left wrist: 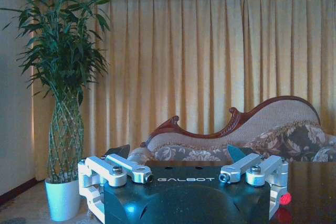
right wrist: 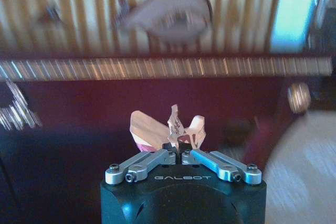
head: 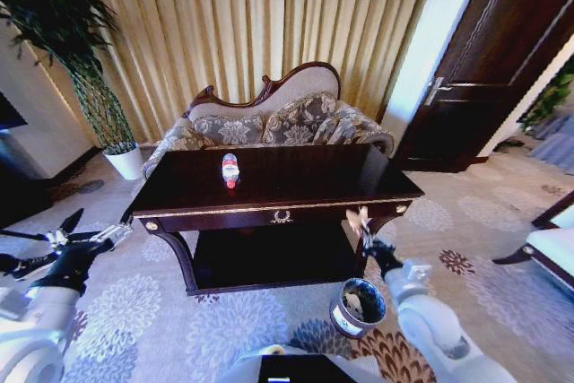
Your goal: Move to the front of the table and place the trash on the table into the trash bin.
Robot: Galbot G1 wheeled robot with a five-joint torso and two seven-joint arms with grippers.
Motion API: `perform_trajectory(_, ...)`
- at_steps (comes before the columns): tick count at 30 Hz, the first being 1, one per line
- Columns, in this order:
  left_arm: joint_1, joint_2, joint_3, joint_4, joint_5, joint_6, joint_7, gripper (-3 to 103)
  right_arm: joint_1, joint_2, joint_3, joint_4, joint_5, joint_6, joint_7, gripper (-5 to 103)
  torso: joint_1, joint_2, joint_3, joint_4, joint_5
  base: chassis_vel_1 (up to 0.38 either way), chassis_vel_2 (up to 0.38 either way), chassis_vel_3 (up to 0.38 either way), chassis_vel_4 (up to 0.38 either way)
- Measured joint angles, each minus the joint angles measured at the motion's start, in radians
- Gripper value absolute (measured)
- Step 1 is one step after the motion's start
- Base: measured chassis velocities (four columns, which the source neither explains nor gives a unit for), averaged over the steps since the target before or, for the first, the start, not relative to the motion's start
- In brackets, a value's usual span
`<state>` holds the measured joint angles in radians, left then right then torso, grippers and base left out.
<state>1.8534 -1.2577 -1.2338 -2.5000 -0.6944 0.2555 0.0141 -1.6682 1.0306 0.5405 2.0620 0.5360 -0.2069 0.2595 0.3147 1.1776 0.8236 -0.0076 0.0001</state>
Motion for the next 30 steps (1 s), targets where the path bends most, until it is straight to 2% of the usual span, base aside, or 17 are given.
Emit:
perform_trajectory(1,0.0,0.0,0.0,0.0,0.0,0.0,0.0,100,0.0,0.0,0.0,0.0,0.0,0.0,0.0,1,0.0,0.0,0.0,0.0,0.0,0.0,0.0,0.0,0.0)
perform_trajectory(4,-0.014,-0.011,0.009,0.0,0.001,-0.005,0.01,100,0.041,0.034,-0.036,-0.19,0.002,-0.005,-0.001,1,-0.001,0.0,0.0,-0.0003,-0.0001,0.0,0.0,0.0,0.0)
perform_trajectory(7,-0.021,-0.017,0.013,0.0,0.002,-0.007,0.012,100,0.081,0.056,-0.045,-0.293,-0.007,-0.006,-0.001,1,-0.001,0.0,0.0,-0.0001,0.0,0.0,0.0,0.0,0.0)
perform_trajectory(10,-0.019,-0.025,0.008,0.0,0.003,-0.018,0.016,100,0.162,0.097,-0.049,-0.486,-0.055,-0.006,0.0,1,-0.001,0.0,0.0,0.0003,0.0001,0.0,0.0,0.0,0.0)
perform_trajectory(14,-0.01,-0.031,0.004,0.0,0.003,-0.027,0.022,100,0.205,0.119,-0.049,-0.603,-0.102,-0.002,-0.003,1,-0.001,0.0,0.0,0.0,0.0,0.0,0.0,0.0,0.0)
perform_trajectory(15,-0.005,-0.036,0.005,0.0,0.006,-0.034,0.028,100,0.238,0.135,-0.047,-0.68,-0.125,0.0,-0.005,1,-0.001,0.0,0.0,0.0,0.0001,0.0,0.0,0.0,0.0)
perform_trajectory(21,0.0,-0.041,0.01,0.0,0.011,-0.041,0.031,100,0.276,0.157,-0.04,-0.77,-0.156,0.001,-0.009,-2,-0.001,0.0,0.0,0.0002,0.0,0.0,0.0,0.0,0.0)
perform_trajectory(22,0.0,-0.04,0.01,0.0,0.012,-0.042,0.031,100,0.282,0.163,-0.038,-0.789,-0.174,0.002,-0.018,9,-0.001,0.0,0.0,0.0001,-0.0001,0.0,0.0,0.0,0.0)
perform_trajectory(23,0.0,-0.039,0.01,0.0,0.012,-0.042,0.031,100,0.283,0.166,-0.036,-0.793,-0.182,0.004,-0.022,9,-0.001,0.0,0.0,0.0,-0.0001,0.0,0.0,0.0,0.0)
perform_trajectory(26,-0.014,-0.038,0.01,0.0,0.018,-0.042,0.032,100,0.281,0.17,-0.022,-0.791,-0.198,0.011,-0.05,25,-0.001,0.0,0.0,0.0001,-0.0002,0.0,0.0,0.0,0.0)
perform_trajectory(28,-0.016,-0.037,0.01,0.0,0.02,-0.042,0.032,100,0.28,0.169,-0.02,-0.789,-0.201,0.012,-0.052,25,-0.001,0.0,0.0,0.0001,-0.0002,0.0,0.0,0.0,0.0)
perform_trajectory(30,-0.02,-0.037,0.011,0.0,0.023,-0.042,0.032,100,0.279,0.162,-0.017,-0.781,-0.203,0.015,-0.056,36,-0.001,0.0,0.0,0.0,-0.0002,0.0,0.0,0.0,0.0)
